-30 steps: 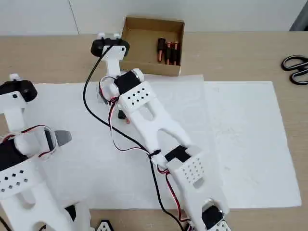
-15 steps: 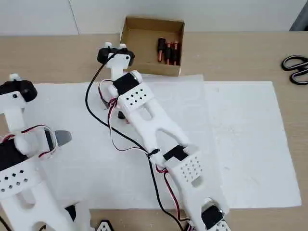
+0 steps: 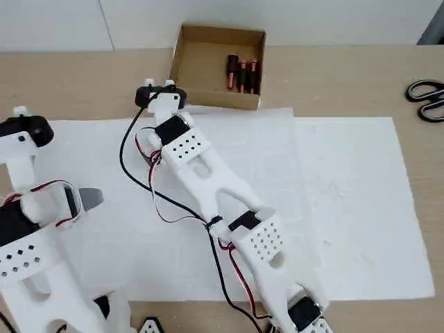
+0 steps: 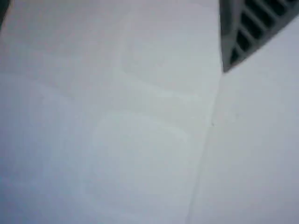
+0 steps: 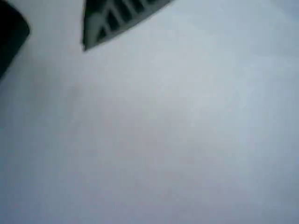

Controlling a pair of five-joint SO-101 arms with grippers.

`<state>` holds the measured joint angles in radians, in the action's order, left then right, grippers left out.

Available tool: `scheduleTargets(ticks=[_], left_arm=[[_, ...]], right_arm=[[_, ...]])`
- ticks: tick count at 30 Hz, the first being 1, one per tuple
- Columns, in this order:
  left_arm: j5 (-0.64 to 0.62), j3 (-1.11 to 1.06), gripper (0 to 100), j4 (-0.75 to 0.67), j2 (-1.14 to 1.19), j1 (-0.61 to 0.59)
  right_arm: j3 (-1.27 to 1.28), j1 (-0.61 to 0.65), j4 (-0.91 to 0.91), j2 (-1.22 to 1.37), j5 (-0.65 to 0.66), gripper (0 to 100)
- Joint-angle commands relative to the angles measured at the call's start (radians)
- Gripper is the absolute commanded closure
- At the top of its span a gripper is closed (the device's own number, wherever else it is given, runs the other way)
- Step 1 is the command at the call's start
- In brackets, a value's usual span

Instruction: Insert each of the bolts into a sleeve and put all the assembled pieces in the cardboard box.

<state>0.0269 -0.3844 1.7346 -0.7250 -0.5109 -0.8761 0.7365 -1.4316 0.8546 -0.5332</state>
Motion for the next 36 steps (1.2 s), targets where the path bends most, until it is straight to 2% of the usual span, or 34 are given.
scheduleTargets(ticks=[1,12,22,24,28,31,36], left_arm=[[-0.003,-0.001,70,0.011,-0.017,-0.003],[-0.003,-0.001,70,0.011,-0.017,-0.003],[-0.003,-0.001,70,0.011,-0.017,-0.003],[-0.003,-0.001,70,0.011,-0.017,-0.003],[-0.003,-0.001,70,0.011,-0.017,-0.003],[-0.003,-0.001,70,0.011,-0.017,-0.003],[-0.003,-0.001,70,0.011,-0.017,-0.003]], right_arm=[[-0.046,-0.001,0.039,-0.010,-0.009,81.9],[-0.043,-0.010,0.156,0.015,-0.005,81.9],[-0.048,-0.038,0.160,0.091,-0.005,82.0],[-0.048,-0.039,0.160,0.091,-0.005,84.3],[-0.048,-0.039,0.160,0.093,-0.005,99.8],[-0.048,-0.039,0.160,0.096,-0.005,97.0],[-0.048,-0.039,0.157,0.090,-0.005,99.4]])
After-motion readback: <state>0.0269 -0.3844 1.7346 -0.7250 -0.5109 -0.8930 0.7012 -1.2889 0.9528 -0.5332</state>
